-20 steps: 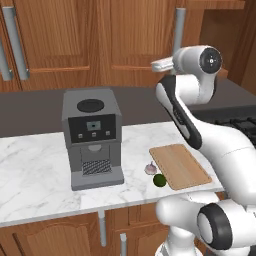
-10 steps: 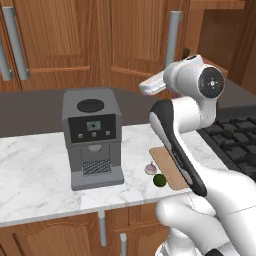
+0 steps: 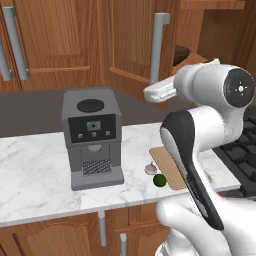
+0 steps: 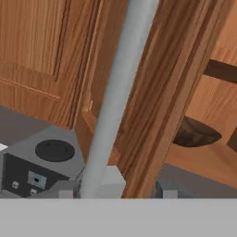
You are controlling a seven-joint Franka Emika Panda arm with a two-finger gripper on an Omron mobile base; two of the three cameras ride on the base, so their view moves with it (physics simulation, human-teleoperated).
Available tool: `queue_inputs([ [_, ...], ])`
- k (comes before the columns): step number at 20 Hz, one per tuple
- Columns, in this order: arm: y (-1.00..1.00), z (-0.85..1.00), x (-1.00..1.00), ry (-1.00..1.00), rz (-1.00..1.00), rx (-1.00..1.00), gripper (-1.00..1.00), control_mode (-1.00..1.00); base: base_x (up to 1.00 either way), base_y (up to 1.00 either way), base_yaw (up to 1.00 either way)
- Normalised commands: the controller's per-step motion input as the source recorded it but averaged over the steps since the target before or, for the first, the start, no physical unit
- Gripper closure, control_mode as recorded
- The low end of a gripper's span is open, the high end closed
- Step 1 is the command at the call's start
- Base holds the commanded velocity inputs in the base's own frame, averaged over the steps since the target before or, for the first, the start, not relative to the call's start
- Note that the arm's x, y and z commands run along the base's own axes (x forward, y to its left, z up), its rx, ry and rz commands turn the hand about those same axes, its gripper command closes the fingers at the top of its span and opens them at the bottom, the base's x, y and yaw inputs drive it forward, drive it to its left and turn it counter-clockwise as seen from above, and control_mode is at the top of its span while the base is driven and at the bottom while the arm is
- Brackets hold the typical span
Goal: Open the cabinet. Place the bowl and condiment on the counter. Then place the lime and garlic on the cutting board.
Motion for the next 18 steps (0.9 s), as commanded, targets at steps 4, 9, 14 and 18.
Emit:
queue_inputs([
  [4, -0.94, 0.08, -0.94, 0.0, 0.0, 0.28, -1.0, -1.0, 0.0, 0.0, 0.0],
  [9, -0.38, 0.0, -0.24, 0.0, 0.01, 0.09, -1.0, -1.0, 0.0, 0.0, 0.0],
  [14, -0.32, 0.0, 0.05, 0.01, 0.06, 0.35, -1.0, -1.0, 0.0, 0.0, 0.0],
  [18, -0.13, 0.0, 0.37, 0.1, -0.06, 0.68, -1.0, -1.0, 0.0, 0.0, 0.0],
])
